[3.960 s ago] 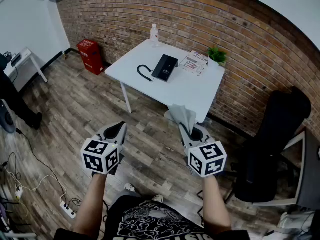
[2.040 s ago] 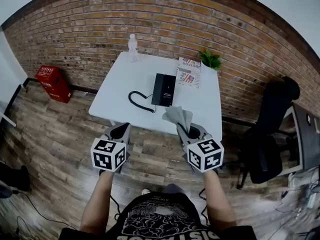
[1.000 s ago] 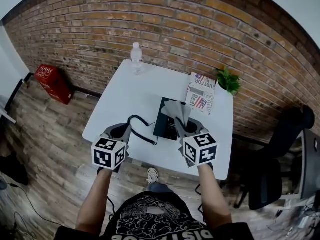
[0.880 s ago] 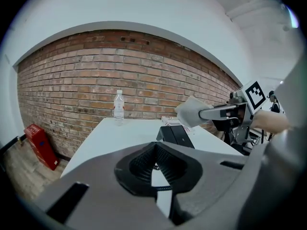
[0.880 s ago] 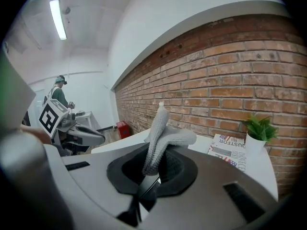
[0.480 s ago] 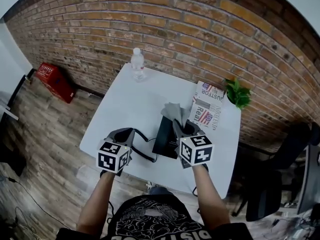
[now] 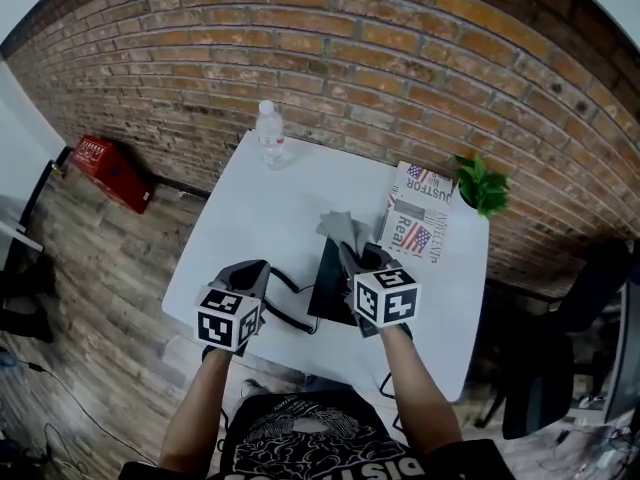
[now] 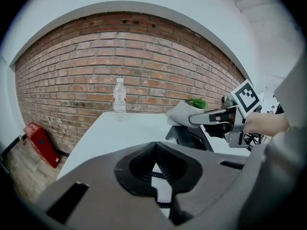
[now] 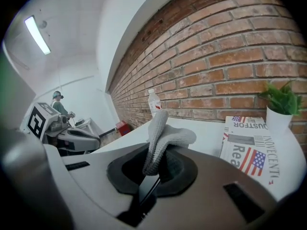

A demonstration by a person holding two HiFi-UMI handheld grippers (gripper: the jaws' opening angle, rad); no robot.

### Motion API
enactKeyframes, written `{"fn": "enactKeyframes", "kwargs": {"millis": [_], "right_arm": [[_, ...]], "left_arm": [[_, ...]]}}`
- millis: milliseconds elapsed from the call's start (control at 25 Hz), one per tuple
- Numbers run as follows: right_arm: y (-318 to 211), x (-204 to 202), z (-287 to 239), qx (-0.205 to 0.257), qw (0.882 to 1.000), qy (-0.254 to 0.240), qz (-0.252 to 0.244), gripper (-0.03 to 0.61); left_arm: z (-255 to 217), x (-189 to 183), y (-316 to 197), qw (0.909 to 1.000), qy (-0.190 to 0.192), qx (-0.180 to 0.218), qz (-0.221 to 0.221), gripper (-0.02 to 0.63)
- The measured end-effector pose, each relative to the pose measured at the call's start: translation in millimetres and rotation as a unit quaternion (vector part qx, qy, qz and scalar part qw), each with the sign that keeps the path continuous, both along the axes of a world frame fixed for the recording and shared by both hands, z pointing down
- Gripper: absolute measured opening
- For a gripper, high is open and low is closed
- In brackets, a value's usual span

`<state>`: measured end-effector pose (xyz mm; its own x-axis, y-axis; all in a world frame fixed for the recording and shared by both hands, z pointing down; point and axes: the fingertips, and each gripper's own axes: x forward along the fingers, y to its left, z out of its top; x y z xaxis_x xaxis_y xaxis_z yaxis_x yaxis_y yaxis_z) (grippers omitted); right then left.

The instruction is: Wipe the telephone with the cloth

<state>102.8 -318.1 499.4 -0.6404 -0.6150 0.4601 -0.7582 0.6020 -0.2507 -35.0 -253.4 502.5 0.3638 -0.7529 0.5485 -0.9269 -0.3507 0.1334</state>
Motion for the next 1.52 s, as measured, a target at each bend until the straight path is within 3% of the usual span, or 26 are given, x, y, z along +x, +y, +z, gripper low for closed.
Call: {"fn": "enactKeyframes", "kwargs": {"millis": [360,640,1360,1520], "right_arm": [[5,-6,19,-0.01,0.999,0.044,0.017,0.011],[20,-14,26,-0.018,0.998,0.04,0.048,0.011],[74,-21,52,-0.049,0.993,0.051,0.093,0.011],[87,-23,60,-0.061,0.991,0.055,0.101,0.011]], "left_arm": [[4,-11,2,0.9989,0.014,0.0,0.046,0.006],[-1,-15,13,0.9962,0.019,0.005,0.085,0.006],[5,-27,37,0.992,0.029,-0.001,0.123,0.006],[5,-29,43,0.9909,0.045,-0.005,0.127,0.006]]}}
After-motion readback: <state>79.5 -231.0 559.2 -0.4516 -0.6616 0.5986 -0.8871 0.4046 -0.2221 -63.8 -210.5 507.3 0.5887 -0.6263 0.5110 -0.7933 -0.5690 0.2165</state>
